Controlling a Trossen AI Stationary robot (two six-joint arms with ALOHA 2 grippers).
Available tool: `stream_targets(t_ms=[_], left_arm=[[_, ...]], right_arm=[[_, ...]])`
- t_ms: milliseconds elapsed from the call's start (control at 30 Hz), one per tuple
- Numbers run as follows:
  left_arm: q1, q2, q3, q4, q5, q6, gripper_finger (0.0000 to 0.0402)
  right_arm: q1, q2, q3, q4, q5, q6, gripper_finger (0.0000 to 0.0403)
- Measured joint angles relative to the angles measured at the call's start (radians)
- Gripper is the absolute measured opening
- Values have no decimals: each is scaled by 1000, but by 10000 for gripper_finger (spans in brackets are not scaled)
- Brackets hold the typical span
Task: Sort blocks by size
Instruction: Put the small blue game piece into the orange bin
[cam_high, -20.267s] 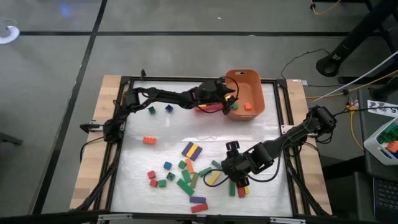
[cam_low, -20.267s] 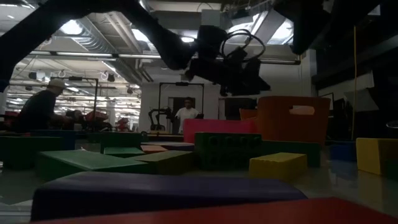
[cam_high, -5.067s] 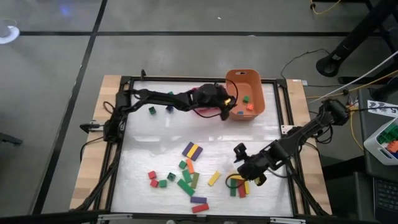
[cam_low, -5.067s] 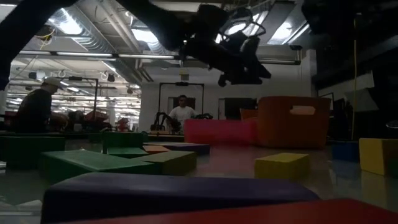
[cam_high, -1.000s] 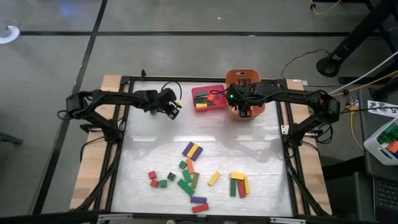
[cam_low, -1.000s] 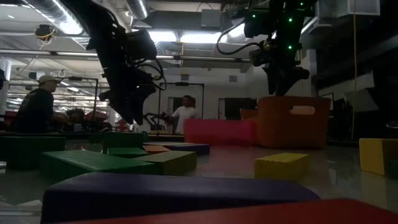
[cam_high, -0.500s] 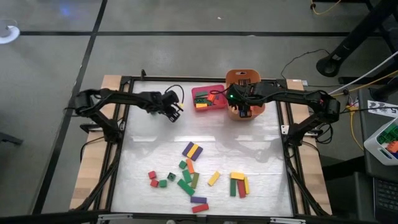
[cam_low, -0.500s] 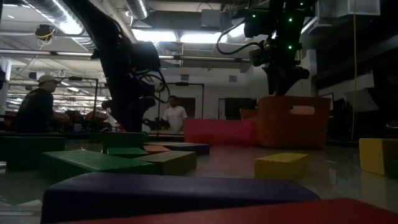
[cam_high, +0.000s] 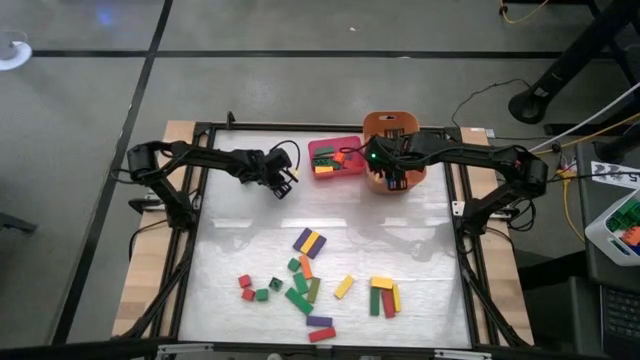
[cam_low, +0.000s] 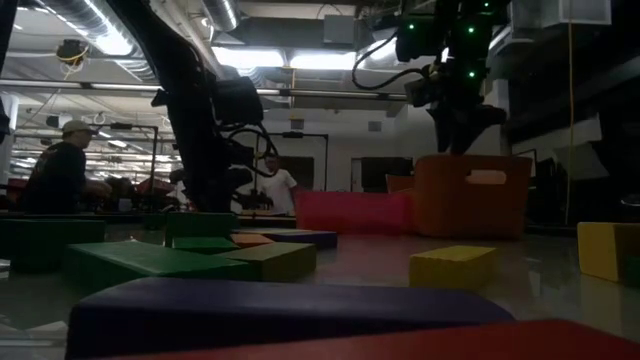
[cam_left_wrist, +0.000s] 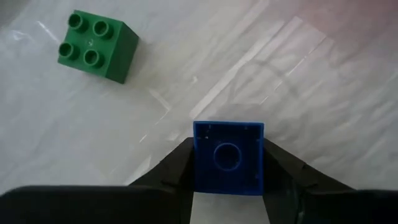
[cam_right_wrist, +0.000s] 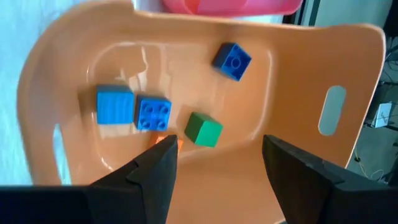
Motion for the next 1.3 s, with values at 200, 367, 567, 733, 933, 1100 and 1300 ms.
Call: stream_targets(t_ms=[200, 367, 567, 733, 933, 1100, 1300], left_arm=[[1, -38, 25, -9, 104, 0, 122], [-3, -90, 64, -8, 320, -32, 122], [-55, -110, 86, 172, 515, -119, 122], [-127, -63, 87, 575, 507, -145, 122], [-164, 46, 114, 887, 440, -59, 124], [-163, 175, 232, 945, 414, -37, 126], [-163, 343, 448, 943, 399, 77, 128]], right_arm=[[33, -47, 0, -39, 1, 0, 234], [120, -104, 0, -39, -23, 7, 234], [277, -133, 0, -37, -86, 112, 234], [426, -133, 0, -38, -98, 272, 234], [595, -133, 0, -44, -157, 426, 234], [714, -133, 0, -43, -155, 575, 234], [826, -133, 0, -38, -134, 684, 234]])
